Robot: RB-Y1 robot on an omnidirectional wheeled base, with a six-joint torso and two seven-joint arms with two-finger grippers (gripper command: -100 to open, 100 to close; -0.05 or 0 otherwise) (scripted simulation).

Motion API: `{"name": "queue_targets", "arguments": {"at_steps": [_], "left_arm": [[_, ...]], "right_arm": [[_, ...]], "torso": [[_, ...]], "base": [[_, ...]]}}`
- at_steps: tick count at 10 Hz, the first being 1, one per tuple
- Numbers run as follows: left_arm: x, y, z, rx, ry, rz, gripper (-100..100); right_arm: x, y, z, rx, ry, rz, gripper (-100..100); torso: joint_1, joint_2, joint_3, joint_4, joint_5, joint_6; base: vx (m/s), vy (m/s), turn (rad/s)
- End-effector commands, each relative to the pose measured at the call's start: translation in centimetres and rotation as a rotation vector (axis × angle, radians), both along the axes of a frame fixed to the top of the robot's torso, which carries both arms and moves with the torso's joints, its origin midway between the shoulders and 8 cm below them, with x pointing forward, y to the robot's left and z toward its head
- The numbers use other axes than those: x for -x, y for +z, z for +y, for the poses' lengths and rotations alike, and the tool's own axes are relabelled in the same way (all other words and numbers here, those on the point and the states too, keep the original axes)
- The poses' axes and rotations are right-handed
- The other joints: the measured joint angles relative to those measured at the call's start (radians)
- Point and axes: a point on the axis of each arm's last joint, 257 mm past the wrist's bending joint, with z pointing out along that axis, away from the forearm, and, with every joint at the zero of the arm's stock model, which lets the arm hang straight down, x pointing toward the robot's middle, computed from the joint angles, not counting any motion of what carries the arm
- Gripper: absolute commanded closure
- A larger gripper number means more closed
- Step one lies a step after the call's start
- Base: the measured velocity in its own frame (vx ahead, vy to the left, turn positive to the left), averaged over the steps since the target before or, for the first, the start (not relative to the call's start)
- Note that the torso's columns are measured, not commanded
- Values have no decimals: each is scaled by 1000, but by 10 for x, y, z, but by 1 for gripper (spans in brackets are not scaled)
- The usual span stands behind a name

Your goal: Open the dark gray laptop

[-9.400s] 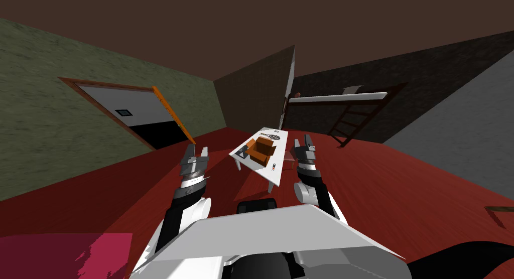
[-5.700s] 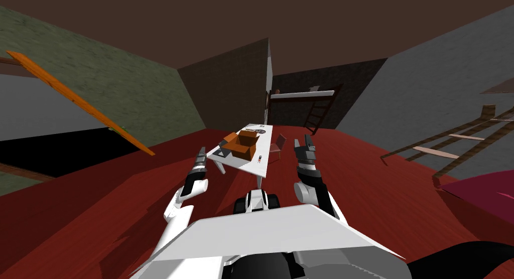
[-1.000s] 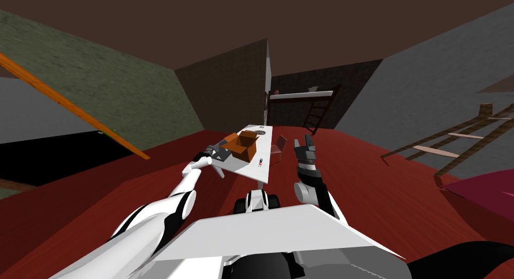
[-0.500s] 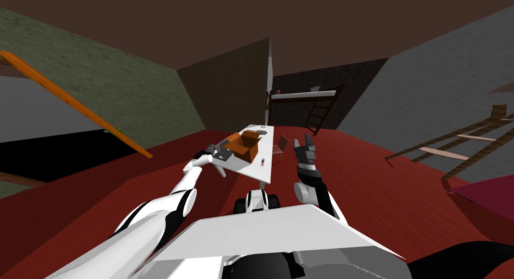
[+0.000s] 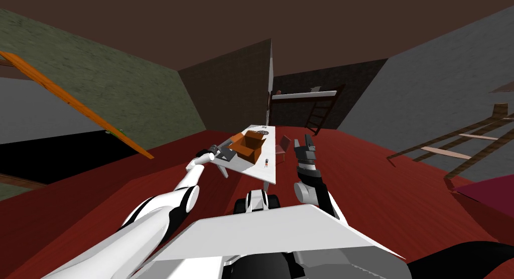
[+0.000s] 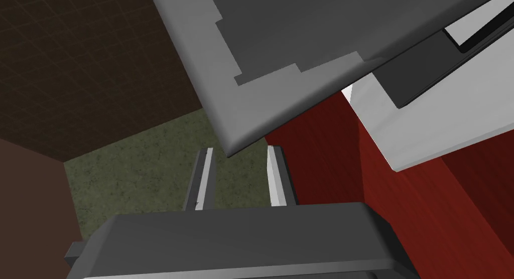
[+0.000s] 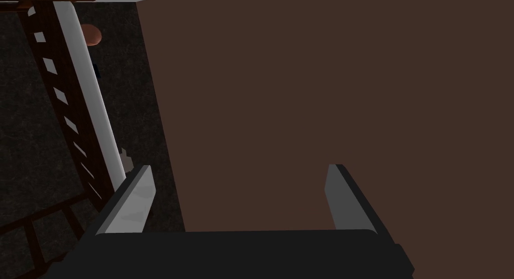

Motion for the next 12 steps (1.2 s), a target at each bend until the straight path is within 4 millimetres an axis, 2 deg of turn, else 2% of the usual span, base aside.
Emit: {"name": "queue_targets", "arguments": {"at_steps": [1,4,7,10,11,12], "left_arm": [[3,-21,-14,89,0,54,100],[3,-27,-21,128,-1,72,100],[4,-43,-44,242,-5,127,100],[4,-43,-44,242,-5,127,100],[1,-34,-39,237,0,107,100],[5,-51,-54,310,4,134,100]], "right_arm": [[0,0,0,0,0,0,0],[0,0,0,0,0,0,0],[0,0,0,0,0,0,0],[0,0,0,0,0,0,0],[0,0,0,0,0,0,0],[0,0,0,0,0,0,0]], "torso": [[-1,0,0,0,0,1],[-4,2,1,0,0,4],[-1,1,1,0,0,4],[-7,1,1,-1,-1,4],[-8,2,1,0,-1,5],[-7,3,2,2,-3,5]], "base": [[28,114,19],[12,74,0],[11,108,-5],[16,44,2],[2,1,19],[15,119,-12]]}}
